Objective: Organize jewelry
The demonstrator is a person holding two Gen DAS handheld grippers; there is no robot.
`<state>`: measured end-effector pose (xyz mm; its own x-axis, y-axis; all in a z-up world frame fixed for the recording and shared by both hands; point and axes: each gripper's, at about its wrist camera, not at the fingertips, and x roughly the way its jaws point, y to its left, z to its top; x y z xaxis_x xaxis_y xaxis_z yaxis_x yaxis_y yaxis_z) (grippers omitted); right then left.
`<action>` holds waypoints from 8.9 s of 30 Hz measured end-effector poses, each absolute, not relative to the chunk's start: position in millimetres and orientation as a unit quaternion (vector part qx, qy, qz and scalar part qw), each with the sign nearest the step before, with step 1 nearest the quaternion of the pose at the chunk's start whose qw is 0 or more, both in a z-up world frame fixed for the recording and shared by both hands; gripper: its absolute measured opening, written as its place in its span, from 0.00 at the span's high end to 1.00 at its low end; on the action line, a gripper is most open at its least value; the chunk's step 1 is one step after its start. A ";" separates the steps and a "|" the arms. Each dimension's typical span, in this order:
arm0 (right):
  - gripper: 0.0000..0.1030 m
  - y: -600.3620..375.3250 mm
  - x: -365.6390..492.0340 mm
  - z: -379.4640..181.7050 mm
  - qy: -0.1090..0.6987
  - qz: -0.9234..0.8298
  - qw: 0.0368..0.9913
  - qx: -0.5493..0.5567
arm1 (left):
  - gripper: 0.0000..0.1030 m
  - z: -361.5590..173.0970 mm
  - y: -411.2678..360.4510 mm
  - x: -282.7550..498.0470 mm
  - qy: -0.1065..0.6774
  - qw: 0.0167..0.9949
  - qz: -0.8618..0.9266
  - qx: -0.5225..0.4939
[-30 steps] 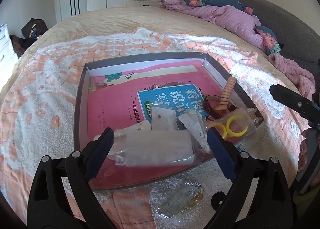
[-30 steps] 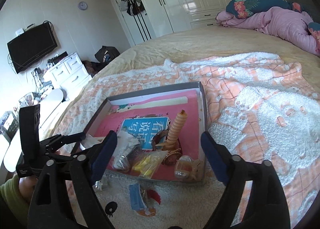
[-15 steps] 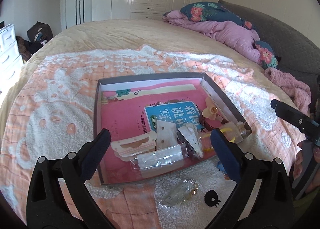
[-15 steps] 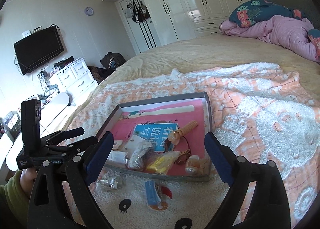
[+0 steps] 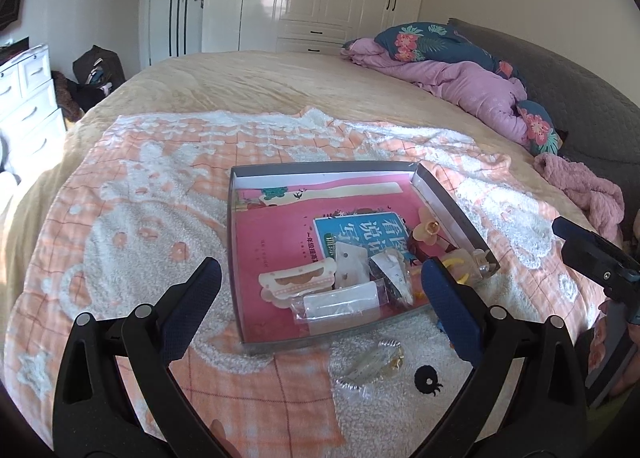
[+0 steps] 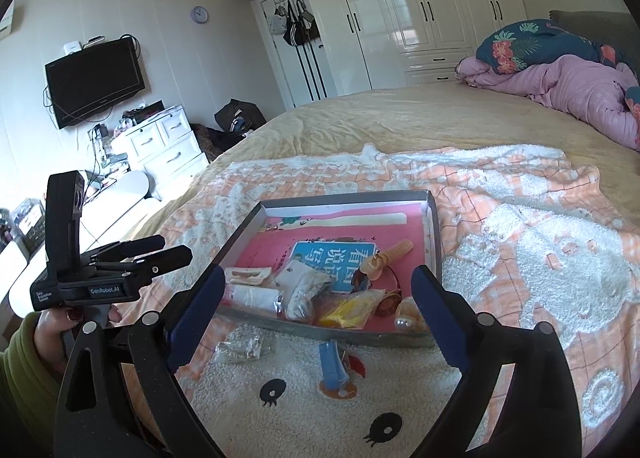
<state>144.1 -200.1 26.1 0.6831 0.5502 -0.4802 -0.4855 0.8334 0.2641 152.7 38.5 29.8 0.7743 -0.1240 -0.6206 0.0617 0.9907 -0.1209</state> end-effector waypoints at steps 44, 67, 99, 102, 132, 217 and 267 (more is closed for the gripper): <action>0.77 -159.9 170.2 -95.6 0.419 0.305 0.855 -0.021 | 0.13 -67.6 -1.3 148.3 0.445 0.886 -0.128 0.001; 0.77 -177.3 145.7 -19.5 0.328 0.326 0.887 0.008 | 0.72 -11.8 22.9 133.0 0.364 0.926 -0.095 -0.008; 0.77 -125.4 222.8 -1.9 0.303 0.351 0.886 -0.007 | 0.72 -9.5 45.0 198.7 0.360 0.931 -0.052 -0.036; 0.77 -128.8 227.4 -6.3 0.310 0.341 0.887 -0.008 | 0.72 -13.2 32.0 207.5 0.367 0.927 -0.075 -0.034; 0.74 -139.4 231.5 -47.4 0.367 0.305 0.879 -0.009 | 0.71 -38.5 13.9 217.4 0.408 0.907 -0.107 -0.018; 0.04 -214.1 63.6 14.8 0.258 0.255 0.932 0.009 | 0.09 23.4 24.3 58.7 0.325 0.943 -0.031 -0.055; 0.04 -203.3 74.4 -27.0 0.304 0.238 0.922 -0.004 | 0.09 -19.1 23.5 66.5 0.355 0.933 -0.022 -0.051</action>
